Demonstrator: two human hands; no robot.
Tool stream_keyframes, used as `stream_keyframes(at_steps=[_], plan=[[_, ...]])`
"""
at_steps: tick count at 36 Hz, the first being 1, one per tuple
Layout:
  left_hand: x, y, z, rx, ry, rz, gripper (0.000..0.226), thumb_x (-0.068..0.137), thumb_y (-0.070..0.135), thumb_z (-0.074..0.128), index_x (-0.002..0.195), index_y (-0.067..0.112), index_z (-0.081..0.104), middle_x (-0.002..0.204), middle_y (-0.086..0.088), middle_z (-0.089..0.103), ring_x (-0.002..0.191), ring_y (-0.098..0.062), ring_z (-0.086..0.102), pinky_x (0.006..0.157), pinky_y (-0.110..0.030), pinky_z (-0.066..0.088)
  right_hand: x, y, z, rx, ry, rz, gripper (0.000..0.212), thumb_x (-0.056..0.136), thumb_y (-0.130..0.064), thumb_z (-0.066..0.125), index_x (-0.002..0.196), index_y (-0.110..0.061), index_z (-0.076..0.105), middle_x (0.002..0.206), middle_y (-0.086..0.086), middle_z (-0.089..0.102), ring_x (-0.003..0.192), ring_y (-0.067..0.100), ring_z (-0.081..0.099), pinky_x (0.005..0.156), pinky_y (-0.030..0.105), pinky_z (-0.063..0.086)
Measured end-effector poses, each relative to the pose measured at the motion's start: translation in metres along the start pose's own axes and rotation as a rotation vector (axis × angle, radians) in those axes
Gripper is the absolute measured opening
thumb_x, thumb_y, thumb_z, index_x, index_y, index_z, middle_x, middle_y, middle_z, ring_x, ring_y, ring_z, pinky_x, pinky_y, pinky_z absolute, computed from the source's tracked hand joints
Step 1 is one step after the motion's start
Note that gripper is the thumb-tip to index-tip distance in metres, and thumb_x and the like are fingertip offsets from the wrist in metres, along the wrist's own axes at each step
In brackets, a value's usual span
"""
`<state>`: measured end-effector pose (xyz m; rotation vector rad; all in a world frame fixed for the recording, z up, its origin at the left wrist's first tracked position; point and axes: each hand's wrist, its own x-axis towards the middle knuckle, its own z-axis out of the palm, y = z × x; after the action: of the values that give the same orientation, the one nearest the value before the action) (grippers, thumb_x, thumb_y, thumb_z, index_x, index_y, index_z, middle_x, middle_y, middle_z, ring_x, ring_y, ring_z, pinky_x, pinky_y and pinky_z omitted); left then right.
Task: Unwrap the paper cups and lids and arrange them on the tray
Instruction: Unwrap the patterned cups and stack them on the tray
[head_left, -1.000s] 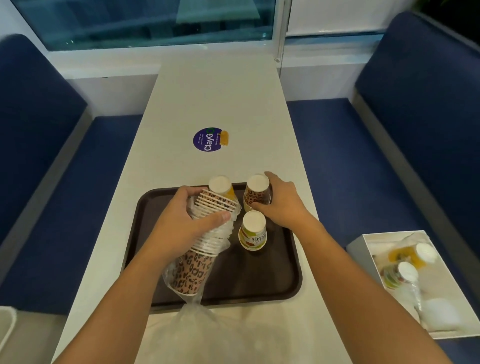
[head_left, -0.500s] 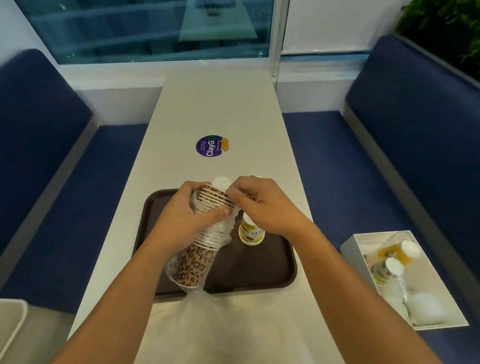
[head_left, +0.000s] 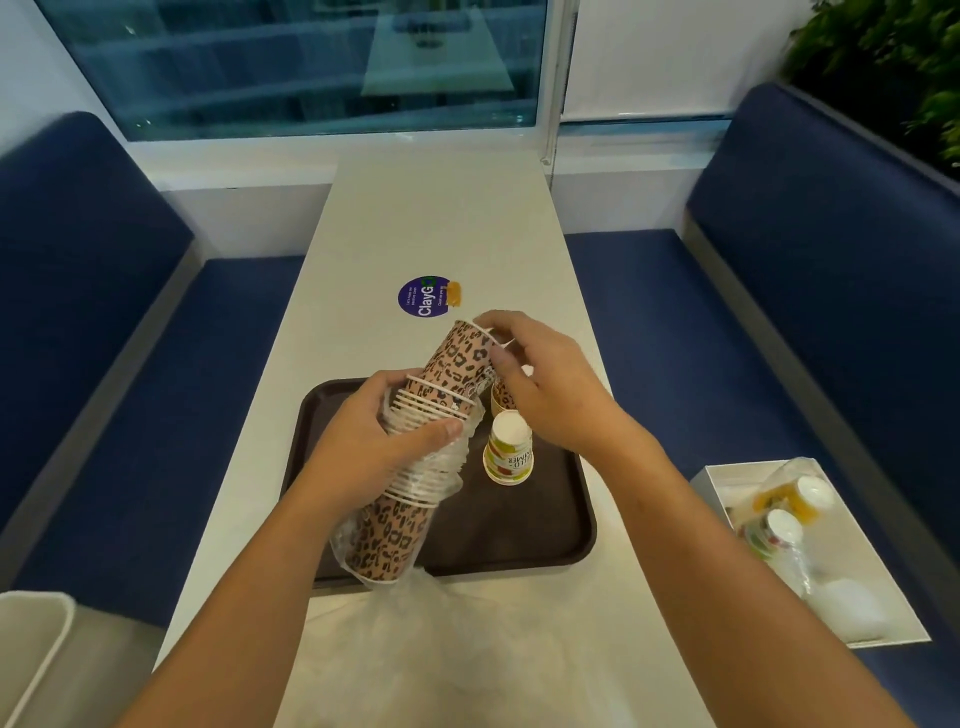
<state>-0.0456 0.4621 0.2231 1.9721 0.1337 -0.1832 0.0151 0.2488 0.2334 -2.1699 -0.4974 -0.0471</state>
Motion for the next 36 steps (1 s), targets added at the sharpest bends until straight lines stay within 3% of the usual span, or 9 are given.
stream_keyframes(at_steps=[4,7,11,14,18,20,24,28,36], plan=[[0.0,0.0,0.001,-0.019,-0.005,0.0,0.059,0.079,0.046,0.084,0.13,0.045,0.054,0.111,0.025,0.07,0.097,0.006,0.069,0.078,-0.02,0.055,0.002,0.01,0.005,-0.197,-0.138,-0.163,0.076,0.098,-0.002,0.062,0.157,-0.039,0.03,0.15,-0.009,0.032,0.126,-0.005,0.036,0.094,0.011,0.05],[0.002,0.0,0.001,-0.018,-0.013,-0.002,0.059,0.075,0.05,0.083,0.127,0.048,0.054,0.107,0.03,0.069,0.096,0.008,0.069,0.075,-0.019,0.055,0.009,0.019,0.012,-0.344,-0.155,-0.225,0.082,0.089,0.0,0.074,0.152,-0.038,0.039,0.158,-0.008,0.019,0.135,0.014,0.039,0.1,0.022,0.048],[0.007,-0.001,0.001,-0.027,-0.02,-0.001,0.058,0.077,0.046,0.084,0.127,0.048,0.055,0.108,0.032,0.068,0.099,0.008,0.068,0.076,-0.018,0.054,0.018,0.031,0.012,-0.339,-0.038,-0.261,0.076,0.083,-0.008,0.083,0.146,-0.031,0.048,0.155,-0.002,0.03,0.132,0.021,0.046,0.103,0.034,0.053],[0.013,-0.003,0.0,-0.028,-0.019,0.003,0.054,0.082,0.038,0.084,0.128,0.045,0.056,0.109,0.032,0.069,0.1,0.006,0.069,0.075,-0.018,0.055,0.024,0.043,0.007,-0.294,0.105,-0.17,0.072,0.083,-0.024,0.085,0.145,-0.028,0.05,0.145,0.0,0.045,0.127,0.02,0.048,0.101,0.04,0.053],[0.022,-0.011,0.0,-0.032,-0.001,-0.012,0.059,0.08,0.039,0.085,0.131,0.044,0.057,0.11,0.026,0.072,0.099,0.004,0.07,0.079,-0.022,0.057,0.03,0.064,0.003,-0.097,0.234,0.12,0.072,0.085,-0.045,0.081,0.146,-0.028,0.046,0.14,-0.005,0.057,0.124,0.014,0.048,0.09,0.02,0.041],[0.027,-0.016,0.0,-0.028,0.018,-0.032,0.065,0.076,0.044,0.085,0.133,0.045,0.054,0.113,0.023,0.071,0.099,0.006,0.069,0.079,-0.021,0.057,0.032,0.08,0.006,-0.049,0.211,0.238,0.072,0.085,-0.046,0.08,0.146,-0.03,0.045,0.14,-0.005,0.058,0.127,0.014,0.05,0.085,0.015,0.039],[0.032,-0.026,0.0,-0.021,0.047,-0.079,0.078,0.064,0.055,0.083,0.134,0.047,0.049,0.118,0.022,0.067,0.1,0.0,0.07,0.083,-0.026,0.057,0.031,0.11,0.02,-0.034,0.102,0.356,0.073,0.085,-0.044,0.082,0.145,-0.031,0.042,0.139,-0.002,0.06,0.129,0.02,0.055,0.089,0.027,0.048],[0.037,-0.035,0.005,-0.025,0.054,-0.121,0.076,0.062,0.057,0.085,0.128,0.046,0.05,0.115,0.018,0.07,0.099,-0.003,0.072,0.087,-0.031,0.058,0.031,0.13,0.035,-0.058,0.005,0.416,0.073,0.086,-0.042,0.082,0.145,-0.029,0.041,0.14,-0.001,0.061,0.127,0.024,0.059,0.097,0.038,0.054],[0.044,-0.034,0.015,-0.04,0.033,-0.11,0.075,0.061,0.055,0.088,0.126,0.041,0.052,0.111,0.021,0.073,0.097,0.001,0.072,0.087,-0.033,0.059,0.034,0.135,0.043,-0.154,-0.104,0.464,0.082,0.084,-0.048,0.081,0.15,-0.028,0.037,0.144,0.002,0.059,0.128,0.027,0.059,0.102,0.044,0.053]])
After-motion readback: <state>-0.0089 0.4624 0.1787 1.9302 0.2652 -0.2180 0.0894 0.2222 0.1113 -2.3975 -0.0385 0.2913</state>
